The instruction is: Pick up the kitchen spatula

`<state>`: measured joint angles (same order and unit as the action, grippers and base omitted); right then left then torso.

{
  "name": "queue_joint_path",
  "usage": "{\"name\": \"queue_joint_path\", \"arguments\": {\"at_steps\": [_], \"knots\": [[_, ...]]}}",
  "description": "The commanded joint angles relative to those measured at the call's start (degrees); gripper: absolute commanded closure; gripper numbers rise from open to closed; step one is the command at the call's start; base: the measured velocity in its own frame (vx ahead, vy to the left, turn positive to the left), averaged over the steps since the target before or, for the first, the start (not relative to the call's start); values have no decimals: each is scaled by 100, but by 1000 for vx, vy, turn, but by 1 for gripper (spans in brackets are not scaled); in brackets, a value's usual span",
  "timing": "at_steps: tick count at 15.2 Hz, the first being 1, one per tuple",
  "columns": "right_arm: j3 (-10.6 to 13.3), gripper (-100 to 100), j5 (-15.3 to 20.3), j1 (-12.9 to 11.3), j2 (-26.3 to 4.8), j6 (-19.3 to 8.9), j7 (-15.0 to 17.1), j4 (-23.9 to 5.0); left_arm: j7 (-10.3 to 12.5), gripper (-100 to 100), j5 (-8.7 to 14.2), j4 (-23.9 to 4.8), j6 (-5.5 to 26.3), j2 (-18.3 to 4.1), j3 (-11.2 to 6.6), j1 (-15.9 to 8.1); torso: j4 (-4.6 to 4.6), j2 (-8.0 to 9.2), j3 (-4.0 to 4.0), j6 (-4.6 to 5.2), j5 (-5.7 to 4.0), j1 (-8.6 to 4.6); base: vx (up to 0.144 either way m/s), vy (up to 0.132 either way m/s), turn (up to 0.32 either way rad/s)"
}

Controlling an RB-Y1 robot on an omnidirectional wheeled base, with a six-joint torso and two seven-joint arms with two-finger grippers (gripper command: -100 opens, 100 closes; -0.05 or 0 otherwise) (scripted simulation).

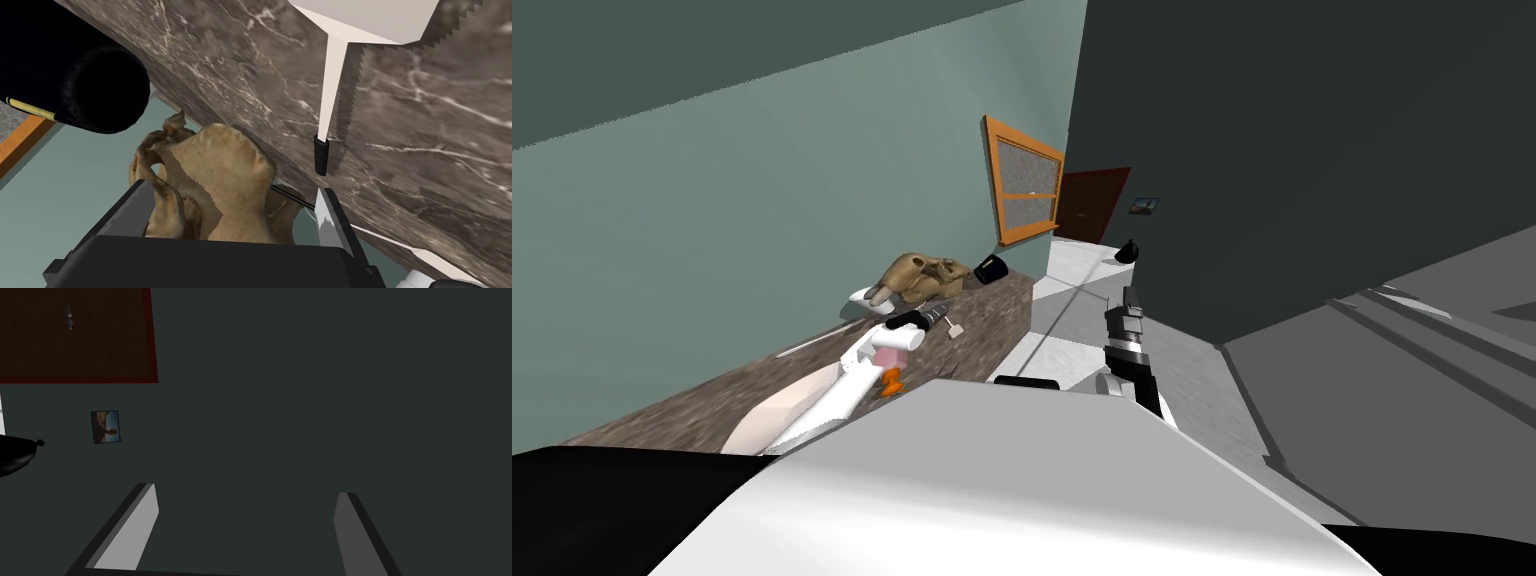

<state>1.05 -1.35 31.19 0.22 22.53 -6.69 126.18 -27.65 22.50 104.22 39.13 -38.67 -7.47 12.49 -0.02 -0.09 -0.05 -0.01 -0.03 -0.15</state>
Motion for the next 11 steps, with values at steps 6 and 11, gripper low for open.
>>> {"name": "queue_joint_path", "arguments": {"at_steps": [6,11], "knots": [[0,0,0,0,0,0,0,0,-199,-100,289,-324,847,-284,-46,-203,0,0,0,1,0,-1,21,-32,-46],[0,0,0,0,0,0,0,0,-372,-100,531,-603,1449,-513,-83,-376,1,1,1,1,0,1,22,-32,-49]]}}
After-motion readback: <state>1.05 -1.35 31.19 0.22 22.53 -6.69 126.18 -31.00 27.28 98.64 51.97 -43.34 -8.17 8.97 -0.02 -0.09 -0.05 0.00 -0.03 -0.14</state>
